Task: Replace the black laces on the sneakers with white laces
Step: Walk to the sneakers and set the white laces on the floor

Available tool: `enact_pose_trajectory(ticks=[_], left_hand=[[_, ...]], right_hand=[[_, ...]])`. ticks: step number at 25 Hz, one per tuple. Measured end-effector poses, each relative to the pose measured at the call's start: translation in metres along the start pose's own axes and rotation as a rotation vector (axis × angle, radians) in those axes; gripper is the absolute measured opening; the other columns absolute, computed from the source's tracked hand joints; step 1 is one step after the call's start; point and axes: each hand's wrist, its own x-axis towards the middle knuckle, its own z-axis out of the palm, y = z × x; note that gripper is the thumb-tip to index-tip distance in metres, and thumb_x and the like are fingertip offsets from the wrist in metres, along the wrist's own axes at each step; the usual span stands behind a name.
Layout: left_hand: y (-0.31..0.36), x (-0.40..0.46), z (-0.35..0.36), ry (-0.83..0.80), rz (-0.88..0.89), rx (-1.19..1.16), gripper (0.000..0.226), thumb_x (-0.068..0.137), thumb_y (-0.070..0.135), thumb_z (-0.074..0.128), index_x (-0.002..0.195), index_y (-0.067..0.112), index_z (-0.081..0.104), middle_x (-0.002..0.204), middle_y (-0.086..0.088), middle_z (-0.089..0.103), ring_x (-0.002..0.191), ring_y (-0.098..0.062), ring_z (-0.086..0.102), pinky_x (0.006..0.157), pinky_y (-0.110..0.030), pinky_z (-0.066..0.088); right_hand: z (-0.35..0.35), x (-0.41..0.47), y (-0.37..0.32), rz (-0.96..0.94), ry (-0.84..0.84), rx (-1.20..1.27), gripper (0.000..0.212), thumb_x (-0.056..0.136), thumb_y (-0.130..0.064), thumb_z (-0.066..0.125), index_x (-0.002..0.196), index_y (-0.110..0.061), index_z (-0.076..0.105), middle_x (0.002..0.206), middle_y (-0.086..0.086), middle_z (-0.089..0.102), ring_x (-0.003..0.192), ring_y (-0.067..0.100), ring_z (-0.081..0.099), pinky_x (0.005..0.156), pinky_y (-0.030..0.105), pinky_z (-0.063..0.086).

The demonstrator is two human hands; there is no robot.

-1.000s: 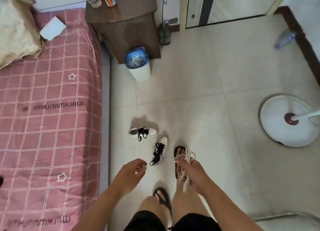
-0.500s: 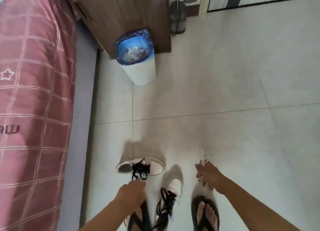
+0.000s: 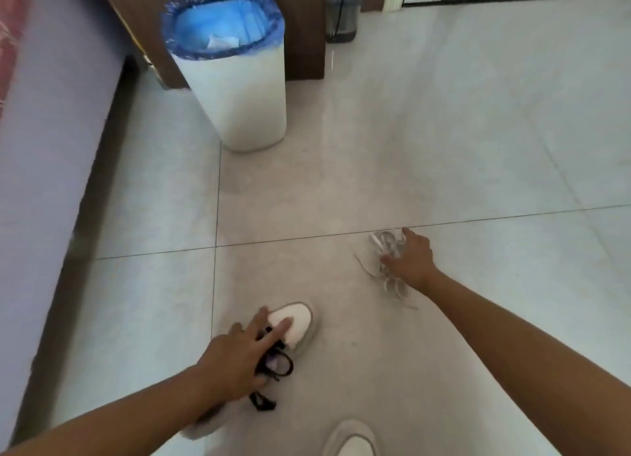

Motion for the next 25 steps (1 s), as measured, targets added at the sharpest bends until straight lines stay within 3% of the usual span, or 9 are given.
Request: enact_pose_trajectory(ticks=[2, 5, 8, 11, 14, 17, 20, 23, 25], left_hand=[[0.006, 0.029, -0.017, -0.007, -0.301, -0.202, 0.091, 0.085, 0.053, 0.051, 0.141, 0.047, -0.021, 0.159, -0.004, -0.003, 0.119, -0.032, 0.046, 0.088, -0.034, 0.045], [0.013, 0.061, -0.041, 0.065, -0.482, -0.402, 0.085, 0.088, 0.052, 0.048, 0.147, 0.041, -0.012, 0.159, -0.005, -0.003, 0.125, -0.037, 0.042, 0.097, -0.037, 0.039], [0.015, 0.057, -0.042, 0.042, -0.451, -0.488, 0.093, 0.084, 0.064, 0.049, 0.147, 0.039, -0.014, 0.159, -0.003, -0.009, 0.133, -0.034, 0.037, 0.101, -0.039, 0.037], [0.0, 0.024, -0.028, 0.107, -0.11, -0.46, 0.103, 0.071, 0.079, 0.047, 0.149, 0.037, -0.005, 0.158, 0.01, -0.01, 0.143, -0.015, 0.019, 0.108, -0.037, 0.036], [-0.006, -0.003, -0.01, 0.125, 0.078, -0.506, 0.105, 0.062, 0.086, 0.046, 0.148, 0.041, 0.005, 0.157, 0.018, -0.005, 0.144, -0.003, 0.01, 0.114, -0.034, 0.03], [0.005, -0.001, -0.004, 0.157, -0.011, -0.502, 0.096, 0.071, 0.065, 0.064, 0.147, 0.043, 0.009, 0.156, 0.015, 0.001, 0.142, -0.009, 0.019, 0.104, -0.035, 0.041], [0.011, 0.005, -0.009, 0.219, -0.105, -0.396, 0.08, 0.08, 0.049, 0.065, 0.146, 0.035, 0.022, 0.147, 0.006, 0.022, 0.127, -0.015, 0.04, 0.084, -0.032, 0.049], [0.003, 0.009, -0.013, 0.239, -0.062, -0.333, 0.072, 0.082, 0.05, 0.064, 0.142, 0.027, 0.034, 0.135, 0.004, 0.038, 0.112, -0.014, 0.05, 0.079, -0.031, 0.05], [0.002, 0.013, -0.017, 0.251, -0.068, -0.331, 0.065, 0.082, 0.05, 0.064, 0.138, 0.025, 0.041, 0.129, 0.004, 0.043, 0.105, -0.013, 0.053, 0.075, -0.029, 0.049]], right_hand=[[0.0, -0.02, 0.0, -0.029, 0.063, -0.057, 0.074, 0.086, -0.031, 0.064, 0.148, -0.015, 0.025, 0.152, 0.016, 0.021, 0.137, 0.033, 0.027, 0.109, 0.038, 0.028], [0.03, -0.098, 0.01, -0.499, 0.145, -0.242, 0.055, 0.086, -0.03, 0.048, 0.138, -0.013, 0.042, 0.139, 0.021, 0.041, 0.124, 0.042, 0.044, 0.096, 0.051, 0.044], [0.06, -0.191, 0.024, -0.556, -0.551, -0.383, 0.077, 0.083, -0.069, 0.029, 0.148, -0.028, 0.023, 0.152, 0.009, 0.022, 0.138, 0.026, 0.025, 0.111, 0.035, 0.028], [0.07, -0.217, 0.041, -0.765, -0.82, -0.693, 0.09, 0.08, -0.071, 0.048, 0.146, -0.044, -0.007, 0.158, 0.011, -0.008, 0.146, 0.028, -0.005, 0.115, 0.044, 0.009], [0.085, -0.224, 0.046, -1.326, -0.635, -1.014, 0.116, 0.054, -0.08, 0.061, 0.148, -0.041, 0.006, 0.154, 0.02, 0.021, 0.142, 0.035, 0.021, 0.108, 0.055, 0.024], [0.098, -0.223, 0.04, -1.228, -0.726, -1.131, 0.114, 0.035, -0.089, 0.06, 0.137, -0.044, 0.039, 0.126, 0.008, 0.06, 0.116, 0.027, 0.058, 0.095, 0.044, 0.048], [0.086, -0.192, 0.041, -1.281, -0.7, -1.136, 0.111, 0.033, -0.084, 0.066, 0.13, -0.039, 0.037, 0.114, 0.005, 0.065, 0.108, 0.025, 0.062, 0.09, 0.044, 0.049], [0.046, -0.144, 0.028, -1.23, -0.4, -1.073, 0.112, 0.029, -0.071, 0.079, 0.128, -0.038, 0.038, 0.114, 0.01, 0.064, 0.104, 0.029, 0.063, 0.086, 0.046, 0.051], [0.021, -0.111, 0.011, -1.249, -0.162, -0.972, 0.095, 0.052, -0.039, 0.083, 0.136, -0.034, 0.038, 0.118, 0.014, 0.06, 0.104, 0.031, 0.061, 0.084, 0.042, 0.051]])
